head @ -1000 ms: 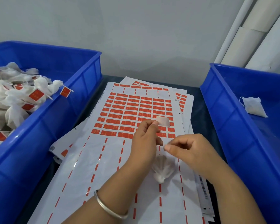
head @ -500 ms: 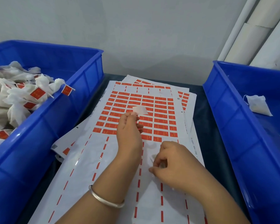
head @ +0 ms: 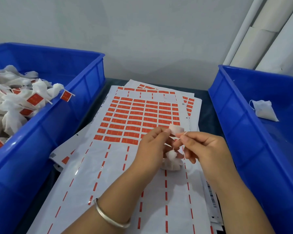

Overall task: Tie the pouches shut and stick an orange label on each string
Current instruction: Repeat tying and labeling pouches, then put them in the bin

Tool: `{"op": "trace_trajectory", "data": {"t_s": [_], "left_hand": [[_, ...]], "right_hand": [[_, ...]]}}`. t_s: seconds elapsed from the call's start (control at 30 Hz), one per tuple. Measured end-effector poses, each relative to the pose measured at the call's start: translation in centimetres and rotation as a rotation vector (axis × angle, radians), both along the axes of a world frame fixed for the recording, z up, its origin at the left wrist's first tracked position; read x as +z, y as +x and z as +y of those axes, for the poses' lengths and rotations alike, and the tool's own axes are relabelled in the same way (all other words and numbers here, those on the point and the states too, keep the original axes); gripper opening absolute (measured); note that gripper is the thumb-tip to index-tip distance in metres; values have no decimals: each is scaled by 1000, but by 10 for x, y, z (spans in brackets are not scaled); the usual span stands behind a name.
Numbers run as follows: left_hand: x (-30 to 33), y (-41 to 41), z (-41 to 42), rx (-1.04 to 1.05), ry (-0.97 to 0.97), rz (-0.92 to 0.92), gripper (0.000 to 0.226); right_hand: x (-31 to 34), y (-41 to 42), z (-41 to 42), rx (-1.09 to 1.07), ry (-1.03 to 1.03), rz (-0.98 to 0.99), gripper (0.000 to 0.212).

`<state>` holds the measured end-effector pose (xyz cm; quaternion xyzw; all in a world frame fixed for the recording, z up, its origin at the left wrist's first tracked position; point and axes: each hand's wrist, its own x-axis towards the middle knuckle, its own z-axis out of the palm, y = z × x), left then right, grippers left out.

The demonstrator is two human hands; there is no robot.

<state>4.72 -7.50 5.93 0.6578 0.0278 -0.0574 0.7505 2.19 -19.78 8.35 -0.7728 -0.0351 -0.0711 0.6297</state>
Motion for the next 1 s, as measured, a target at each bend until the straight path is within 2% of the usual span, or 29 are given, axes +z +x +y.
{"op": "trace_trajectory", "data": {"t_s": [0.23,0.4,0.7,0.87,1.0], "left_hand": [[1,1,-2,-27,-13,66,26],[1,-1,-2,-73,-49,67,25],[5,-1,-2,-43,-50,74,22],[7,-2,-2,-1,-8,18,26],[7,-4,0,-54,42,-95,19]], "right_hand": [[-4,3,-4,-158,-27,-89,20],[-8,7,-8,-199,-66,-88,2],[-12,7,-11,-180,-26,-49,16],[-14,10,-12,-210,-17,-53,17],[-16,12,-14,-231,42,-30,17]]}}
